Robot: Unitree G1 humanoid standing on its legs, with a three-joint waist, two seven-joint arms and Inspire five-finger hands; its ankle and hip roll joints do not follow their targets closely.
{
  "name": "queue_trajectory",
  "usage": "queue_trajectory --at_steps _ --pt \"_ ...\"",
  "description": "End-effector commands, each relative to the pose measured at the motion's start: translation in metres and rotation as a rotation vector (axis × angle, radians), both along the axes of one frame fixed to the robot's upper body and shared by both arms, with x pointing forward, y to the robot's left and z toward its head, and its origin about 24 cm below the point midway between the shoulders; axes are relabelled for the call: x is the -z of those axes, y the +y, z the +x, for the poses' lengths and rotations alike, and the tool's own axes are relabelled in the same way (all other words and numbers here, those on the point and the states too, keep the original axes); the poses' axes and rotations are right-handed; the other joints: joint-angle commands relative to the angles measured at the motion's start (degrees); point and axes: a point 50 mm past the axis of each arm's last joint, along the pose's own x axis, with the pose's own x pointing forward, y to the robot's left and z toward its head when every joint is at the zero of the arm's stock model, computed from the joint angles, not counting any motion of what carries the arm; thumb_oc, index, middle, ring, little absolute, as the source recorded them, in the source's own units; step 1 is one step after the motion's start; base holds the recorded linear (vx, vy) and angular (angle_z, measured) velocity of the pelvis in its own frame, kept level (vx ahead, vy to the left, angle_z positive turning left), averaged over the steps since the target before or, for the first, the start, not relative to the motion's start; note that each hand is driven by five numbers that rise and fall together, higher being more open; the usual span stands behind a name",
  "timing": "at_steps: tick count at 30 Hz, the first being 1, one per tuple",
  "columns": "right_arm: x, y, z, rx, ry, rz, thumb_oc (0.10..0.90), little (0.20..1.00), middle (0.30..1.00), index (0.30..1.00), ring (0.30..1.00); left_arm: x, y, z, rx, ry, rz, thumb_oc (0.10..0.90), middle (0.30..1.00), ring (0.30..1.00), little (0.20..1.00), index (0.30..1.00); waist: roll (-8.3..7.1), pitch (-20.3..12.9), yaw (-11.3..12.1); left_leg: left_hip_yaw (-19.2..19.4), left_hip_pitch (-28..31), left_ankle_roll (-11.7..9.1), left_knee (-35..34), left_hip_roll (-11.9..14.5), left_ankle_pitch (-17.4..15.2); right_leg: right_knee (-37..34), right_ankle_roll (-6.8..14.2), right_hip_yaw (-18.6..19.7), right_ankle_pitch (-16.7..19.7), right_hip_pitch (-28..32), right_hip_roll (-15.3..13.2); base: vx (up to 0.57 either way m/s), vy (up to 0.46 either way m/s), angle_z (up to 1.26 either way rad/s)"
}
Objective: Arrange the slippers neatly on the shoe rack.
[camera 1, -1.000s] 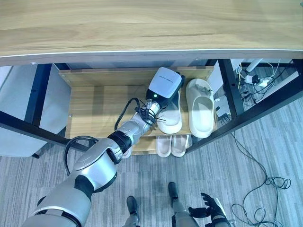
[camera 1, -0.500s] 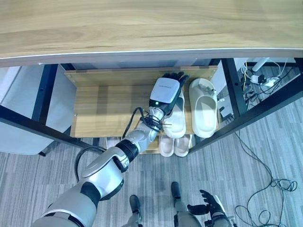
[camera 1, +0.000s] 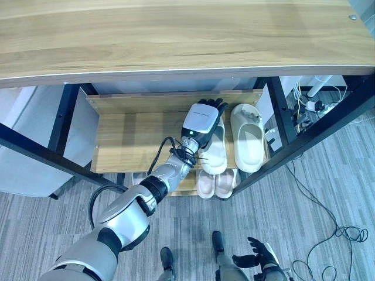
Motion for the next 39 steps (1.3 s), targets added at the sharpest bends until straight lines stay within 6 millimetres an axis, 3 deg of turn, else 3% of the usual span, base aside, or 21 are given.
queue_trajectory --at_steps 1,5,14,22,27,29,31,34,39 --pt "0.002 -0.023 -0.021 0.044 0.048 -0.057 0.800 0.900 0.900 0.900 0.900 -0.033 -0.006 0.007 0.021 -0.121 -0.041 0.800 0.900 0.900 0.900 0.900 -0.54 -3.2 1.7 -2.8 0.5 -0.4 0.1 -2.3 -3.6 0.3 4.9 -1.6 -4.1 2.3 -0.4 0.03 -0.013 0.02" --pt "0.004 -0.023 -0.027 0.045 0.069 -0.059 0.800 0.900 0.900 0.900 0.900 -0.046 -0.005 0.004 0.075 -0.152 -0.093 0.800 0.900 0.900 0.900 0.900 -0.47 -3.8 1.7 -2.7 1.6 -0.4 0.1 -2.4 -3.8 0.3 5.0 -1.8 -4.3 3.4 -0.5 0.03 -0.005 -0.01" --pt "0.010 -0.019 -0.043 0.077 0.125 -0.032 0.800 0.900 0.900 0.900 0.900 -0.032 0.002 -0.001 0.126 -0.071 -0.104 0.800 0.900 0.900 0.900 0.900 0.03 -5.2 2.2 -2.6 3.9 -0.4 0.1 -2.6 -4.2 0.3 5.1 -2.3 -4.8 5.8 -0.7 0.02 0.002 0.00" --pt "0.015 -0.007 -0.051 0.116 0.138 0.029 0.800 0.900 0.900 0.900 0.900 -0.033 0.027 -0.005 0.122 0.021 -0.310 0.800 0.900 0.900 0.900 0.900 0.20 -6.0 3.5 -2.8 5.4 -0.4 0.1 -2.7 -4.3 0.3 5.0 -3.2 -5.3 7.5 -0.7 0.00 -0.002 0.00" --pt "0.016 -0.003 -0.053 0.117 0.144 0.047 0.800 0.900 0.900 0.900 0.900 -0.025 0.045 -0.008 0.090 0.036 -0.317 0.800 0.900 0.900 0.900 0.900 0.39 -6.1 4.1 -3.1 5.9 -0.4 0.1 -2.8 -4.4 0.3 5.0 -3.5 -5.6 8.2 -0.8 0.01 -0.003 0.03" --pt "0.016 -0.005 -0.054 0.133 0.144 0.052 0.800 0.900 0.900 0.900 0.900 -0.022 0.058 -0.008 0.073 0.046 -0.307 0.800 0.900 0.900 0.900 0.900 0.47 -6.2 4.5 -3.2 6.0 -0.4 0.1 -2.8 -4.4 0.3 5.0 -3.7 -5.7 8.3 -0.8 0.02 -0.018 0.05" --pt "0.017 -0.003 -0.057 0.153 0.151 0.068 0.800 0.900 0.900 0.900 0.900 -0.023 0.083 -0.007 0.021 0.085 -0.426 0.800 0.900 0.900 0.900 0.900 0.56 -6.3 5.0 -3.3 6.2 -0.4 0.1 -2.8 -4.3 0.3 4.9 -3.9 -5.7 8.6 -0.8 0.01 -0.011 0.02" --pt "0.018 0.001 -0.058 0.157 0.157 0.084 0.800 0.900 0.900 0.900 0.900 -0.014 0.097 -0.010 -0.014 0.125 -0.491 0.800 0.900 0.900 0.900 0.900 0.63 -6.3 5.3 -3.5 6.5 -0.4 0.1 -2.8 -4.2 0.3 4.8 -4.1 -5.8 8.9 -0.8 0.01 -0.005 0.04" --pt "0.018 0.000 -0.058 0.146 0.163 0.081 0.800 0.900 0.900 0.900 0.900 0.002 0.091 -0.012 -0.017 0.176 -0.411 0.800 0.900 0.900 0.900 0.900 0.73 -6.2 5.4 -3.6 6.3 -0.5 0.1 -2.8 -4.1 0.3 4.8 -4.3 -5.9 9.0 -0.7 0.01 -0.005 0.04"
